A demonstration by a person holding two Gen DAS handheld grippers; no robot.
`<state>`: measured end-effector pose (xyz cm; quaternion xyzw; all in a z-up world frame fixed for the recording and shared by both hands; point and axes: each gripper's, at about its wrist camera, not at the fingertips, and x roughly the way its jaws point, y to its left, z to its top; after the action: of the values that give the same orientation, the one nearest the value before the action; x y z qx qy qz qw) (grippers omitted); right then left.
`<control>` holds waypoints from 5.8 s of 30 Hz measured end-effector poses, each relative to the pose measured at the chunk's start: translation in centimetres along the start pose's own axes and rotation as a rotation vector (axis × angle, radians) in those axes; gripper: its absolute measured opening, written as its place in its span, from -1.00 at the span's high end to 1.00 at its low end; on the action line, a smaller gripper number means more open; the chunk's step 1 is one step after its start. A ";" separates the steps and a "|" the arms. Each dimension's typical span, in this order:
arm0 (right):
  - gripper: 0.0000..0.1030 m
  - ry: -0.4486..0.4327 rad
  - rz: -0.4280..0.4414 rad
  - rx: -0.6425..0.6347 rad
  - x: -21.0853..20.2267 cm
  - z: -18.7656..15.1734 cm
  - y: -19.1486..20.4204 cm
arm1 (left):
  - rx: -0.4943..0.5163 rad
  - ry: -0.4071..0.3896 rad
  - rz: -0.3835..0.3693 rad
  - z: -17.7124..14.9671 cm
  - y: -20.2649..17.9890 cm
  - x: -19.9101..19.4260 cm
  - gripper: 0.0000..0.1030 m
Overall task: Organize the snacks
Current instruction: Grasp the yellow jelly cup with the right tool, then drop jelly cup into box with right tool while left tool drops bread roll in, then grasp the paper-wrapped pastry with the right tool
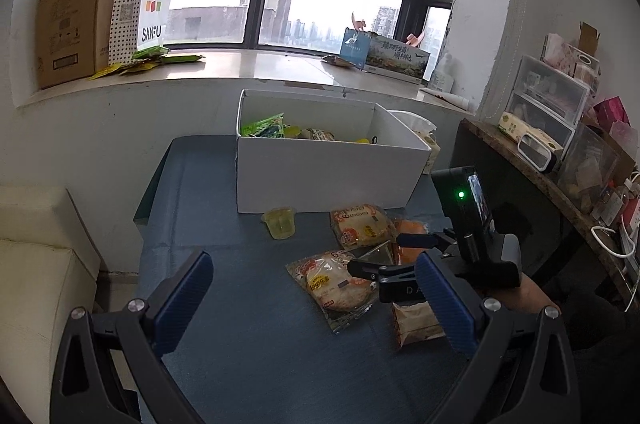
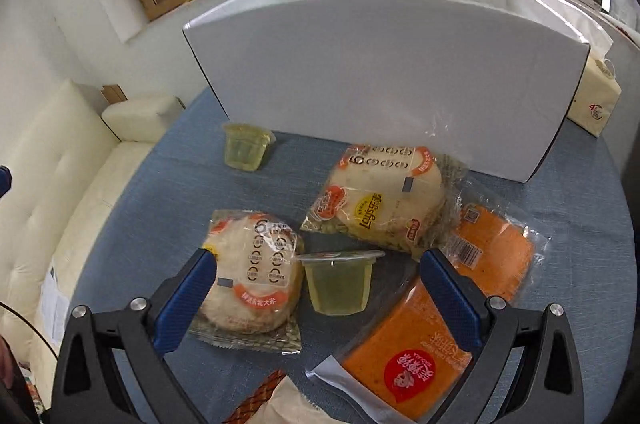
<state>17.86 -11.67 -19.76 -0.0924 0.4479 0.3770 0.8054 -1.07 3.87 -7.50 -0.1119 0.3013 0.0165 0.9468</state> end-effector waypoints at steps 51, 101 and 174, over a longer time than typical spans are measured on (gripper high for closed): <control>0.01 -0.284 -0.001 0.011 -15.6 -2.7 -2.2 | 0.046 0.289 -0.059 -2.5 -1.6 12.2 -0.51; -1.00 -0.259 -0.069 0.086 -7.6 14.5 -7.6 | 0.164 0.065 -0.020 15.4 -0.9 15.4 -1.00; 0.05 -0.226 0.082 -0.012 -16.9 -8.3 -8.7 | 0.235 0.304 -0.211 -0.6 -9.7 12.0 -1.00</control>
<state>13.16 -30.69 -12.86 -0.0359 0.3556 0.4204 0.8340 9.41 -6.17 -12.87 -0.0327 0.4270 -0.1350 0.8935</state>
